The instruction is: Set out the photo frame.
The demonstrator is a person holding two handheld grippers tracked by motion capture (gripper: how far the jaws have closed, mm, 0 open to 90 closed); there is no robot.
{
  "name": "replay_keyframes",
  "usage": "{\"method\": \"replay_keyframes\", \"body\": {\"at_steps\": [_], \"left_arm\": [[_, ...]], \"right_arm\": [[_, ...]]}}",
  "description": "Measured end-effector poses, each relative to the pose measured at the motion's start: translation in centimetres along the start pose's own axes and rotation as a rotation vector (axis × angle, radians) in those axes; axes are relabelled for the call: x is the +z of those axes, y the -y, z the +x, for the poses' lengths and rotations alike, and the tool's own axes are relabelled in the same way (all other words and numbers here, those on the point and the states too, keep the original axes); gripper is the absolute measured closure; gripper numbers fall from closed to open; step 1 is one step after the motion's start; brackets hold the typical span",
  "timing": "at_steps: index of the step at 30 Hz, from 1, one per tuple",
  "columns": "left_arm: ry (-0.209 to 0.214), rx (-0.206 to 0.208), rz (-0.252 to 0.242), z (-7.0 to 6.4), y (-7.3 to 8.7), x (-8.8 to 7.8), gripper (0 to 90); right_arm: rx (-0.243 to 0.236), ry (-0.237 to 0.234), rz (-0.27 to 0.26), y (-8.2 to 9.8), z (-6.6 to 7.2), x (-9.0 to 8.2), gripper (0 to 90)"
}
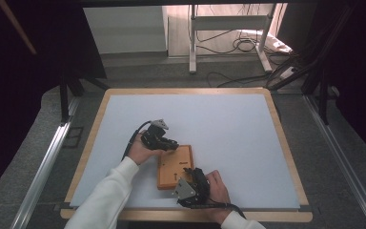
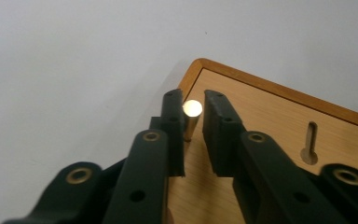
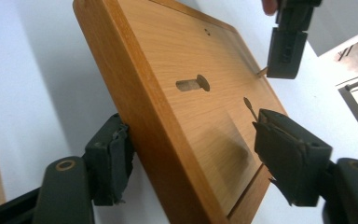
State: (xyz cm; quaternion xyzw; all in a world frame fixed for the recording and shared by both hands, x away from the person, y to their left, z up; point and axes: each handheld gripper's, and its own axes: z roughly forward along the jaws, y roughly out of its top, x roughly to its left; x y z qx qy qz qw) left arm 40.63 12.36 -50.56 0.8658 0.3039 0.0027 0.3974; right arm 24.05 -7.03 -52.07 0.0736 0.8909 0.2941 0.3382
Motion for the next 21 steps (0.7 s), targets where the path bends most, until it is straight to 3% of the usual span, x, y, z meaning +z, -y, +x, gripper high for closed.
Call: {"method": "replay_keyframes", "body": {"at_steps": [5, 8, 17, 21], "left_arm": [[-0.043, -0.013, -0.055, -0.1, 0.1, -1.4, 60.8], [-0.091, -0.015, -0.085, -0.5, 0.8, -2.7, 52.2], [-0.122, 0.008, -0.093, -1.7, 3.9, -5.4, 45.5], [-0.123, -0.007, -0.093, -2.0, 5.1, -5.9, 40.7]], "right_arm": [[0.013, 0.011, -0.009, 0.1, -0.5, -0.2, 35.6], [0.018, 0.012, -0.012, 0.1, -0.6, -0.3, 35.8], [0.027, 0.013, -0.019, 0.1, -1.0, -0.5, 36.3], [0.029, 0.013, -0.015, 0.1, -0.9, -0.4, 36.1]]}}
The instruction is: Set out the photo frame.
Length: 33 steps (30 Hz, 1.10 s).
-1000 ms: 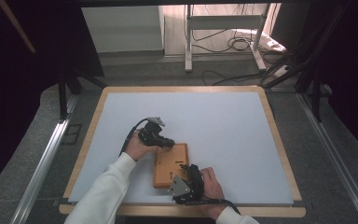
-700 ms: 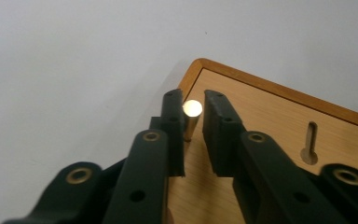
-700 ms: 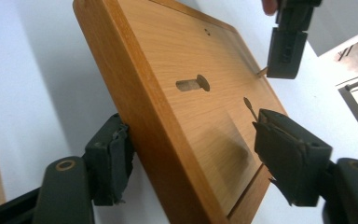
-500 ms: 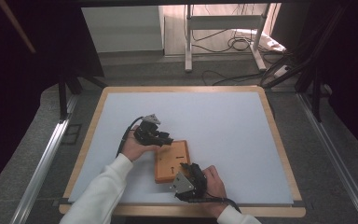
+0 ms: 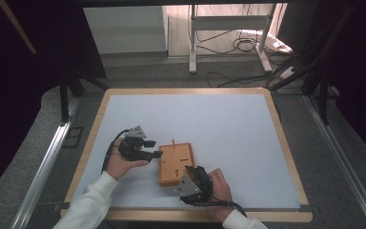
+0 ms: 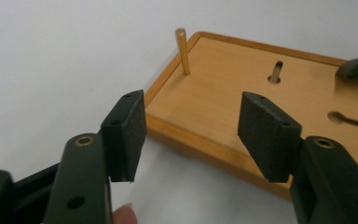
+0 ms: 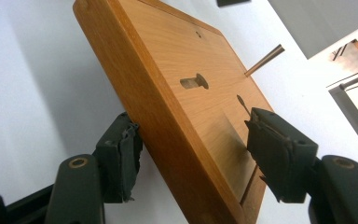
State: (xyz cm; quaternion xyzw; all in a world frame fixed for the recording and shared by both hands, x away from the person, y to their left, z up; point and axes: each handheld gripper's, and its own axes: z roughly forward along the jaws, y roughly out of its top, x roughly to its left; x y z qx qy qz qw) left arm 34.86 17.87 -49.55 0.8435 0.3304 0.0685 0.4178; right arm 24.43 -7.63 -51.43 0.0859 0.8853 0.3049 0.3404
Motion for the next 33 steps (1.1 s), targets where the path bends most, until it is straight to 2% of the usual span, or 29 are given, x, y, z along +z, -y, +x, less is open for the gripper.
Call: {"method": "replay_keyframes", "body": {"at_steps": [3, 8, 14, 24, 33], "left_arm": [[-0.014, -0.012, -0.004, -0.2, 0.8, -0.6, 37.1], [-0.024, -0.028, -0.006, -0.4, 2.7, -1.6, 36.7], [-0.046, -0.028, 0.032, -0.7, 5.0, -1.9, 34.2], [-0.042, -0.030, 0.041, -0.7, 5.6, -1.7, 33.2], [-0.039, -0.037, 0.041, -0.6, 5.8, -1.5, 33.0]], "right_arm": [[-0.003, -0.001, -0.002, 0.0, 0.1, 0.1, 36.3], [0.000, 0.006, 0.001, 0.0, -0.1, -0.1, 36.9], [0.004, 0.020, 0.001, -0.1, -0.4, -0.3, 38.3], [-0.009, 0.035, 0.004, -0.1, -0.6, -0.3, 40.4], [0.002, 0.043, -0.007, -0.5, -1.3, -0.6, 42.8]]}}
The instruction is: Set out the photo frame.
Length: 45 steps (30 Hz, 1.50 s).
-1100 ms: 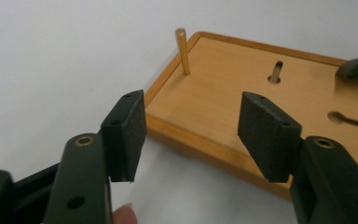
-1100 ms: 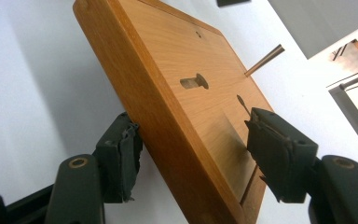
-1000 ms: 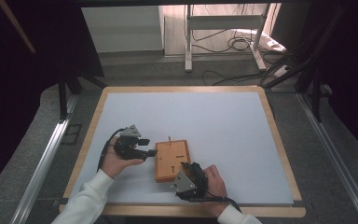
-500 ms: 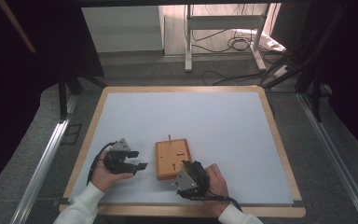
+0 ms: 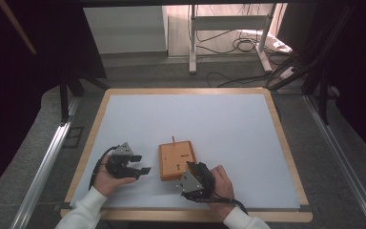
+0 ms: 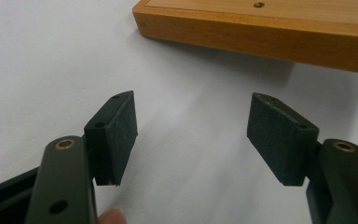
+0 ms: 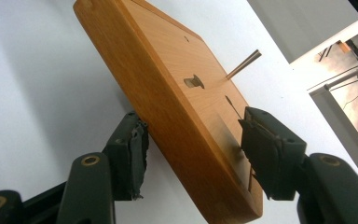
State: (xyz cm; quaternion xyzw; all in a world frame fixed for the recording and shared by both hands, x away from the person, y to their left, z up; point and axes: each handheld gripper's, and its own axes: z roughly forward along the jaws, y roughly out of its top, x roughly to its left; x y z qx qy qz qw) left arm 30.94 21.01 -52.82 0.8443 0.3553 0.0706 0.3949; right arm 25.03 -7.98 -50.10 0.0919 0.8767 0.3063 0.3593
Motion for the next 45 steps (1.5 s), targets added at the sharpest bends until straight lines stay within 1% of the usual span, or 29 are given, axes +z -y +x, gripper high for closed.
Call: {"method": "replay_keyframes", "body": {"at_steps": [11, 12, 19, 22, 27, 28, 33, 37, 45], "left_arm": [[0.008, -0.009, -0.006, 0.1, 0.1, 0.0, 32.8], [0.009, -0.011, -0.006, 0.2, 0.1, 0.1, 32.8], [0.016, -0.016, -0.007, 0.2, 0.2, 0.1, 32.6], [0.017, -0.018, -0.008, 0.3, 0.2, 0.1, 32.5], [0.022, -0.024, -0.013, 0.3, 0.2, 0.1, 32.3], [0.023, -0.026, -0.013, 0.4, 0.2, 0.1, 32.3], [0.026, -0.029, -0.016, 0.4, 0.2, 0.0, 32.2], [0.029, -0.031, -0.015, 0.5, 0.2, 0.0, 32.2], [0.029, -0.030, -0.015, 0.4, 0.2, 0.0, 32.1]], "right_arm": [[-0.006, 0.009, -0.011, -0.5, -1.0, -0.2, 47.0], [-0.014, 0.014, -0.014, -0.6, -1.1, -0.1, 47.4], [-0.014, 0.018, -0.021, -1.0, -1.7, -0.1, 50.0], [-0.022, 0.023, -0.020, -1.2, -2.1, -0.1, 51.4], [-0.038, 0.011, -0.009, -1.5, -2.6, 0.1, 52.6], [-0.031, 0.007, -0.007, -1.6, -2.7, 0.2, 52.9], [-0.035, 0.009, -0.002, -1.6, -3.4, 0.5, 54.0], [-0.042, 0.009, 0.009, -1.7, -3.7, 0.7, 54.6], [-0.068, 0.006, 0.001, -2.1, -4.3, 1.1, 58.6]]}}
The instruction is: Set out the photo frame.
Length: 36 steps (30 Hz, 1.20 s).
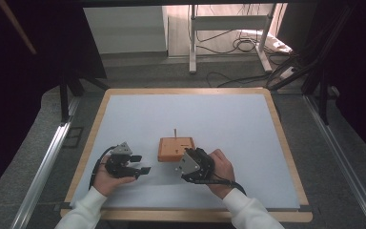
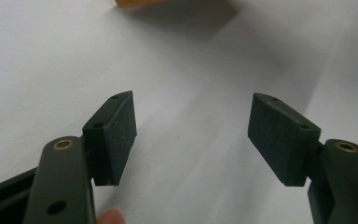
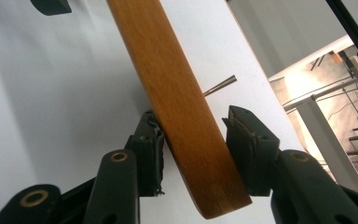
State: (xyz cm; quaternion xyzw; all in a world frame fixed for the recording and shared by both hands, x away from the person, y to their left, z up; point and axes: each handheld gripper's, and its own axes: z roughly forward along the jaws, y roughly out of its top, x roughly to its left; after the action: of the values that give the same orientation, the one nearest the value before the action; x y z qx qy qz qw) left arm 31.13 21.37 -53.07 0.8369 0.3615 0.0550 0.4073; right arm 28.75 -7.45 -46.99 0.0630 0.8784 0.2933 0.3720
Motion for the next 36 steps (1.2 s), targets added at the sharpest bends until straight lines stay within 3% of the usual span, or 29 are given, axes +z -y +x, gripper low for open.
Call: {"method": "replay_keyframes", "body": {"at_steps": [7, 20, 28, 36], "left_arm": [[0.002, 0.001, 0.004, 0.0, 0.0, 0.1, 32.0], [0.000, 0.001, 0.003, 0.0, 0.0, 0.1, 32.0], [-0.002, -0.005, -0.002, 0.2, 0.1, -0.1, 32.0], [-0.008, -0.005, -0.008, 0.1, 0.0, -0.1, 32.0]], "right_arm": [[-0.001, -0.025, -0.015, -0.4, -0.9, 0.2, 61.3], [-0.090, -0.026, -0.011, -1.7, -2.1, 0.7, 68.7], [-0.062, -0.057, -0.046, -2.4, -3.2, 0.6, 69.7], [-0.031, -0.108, -0.083, -2.8, -3.2, -1.2, 69.6]]}}
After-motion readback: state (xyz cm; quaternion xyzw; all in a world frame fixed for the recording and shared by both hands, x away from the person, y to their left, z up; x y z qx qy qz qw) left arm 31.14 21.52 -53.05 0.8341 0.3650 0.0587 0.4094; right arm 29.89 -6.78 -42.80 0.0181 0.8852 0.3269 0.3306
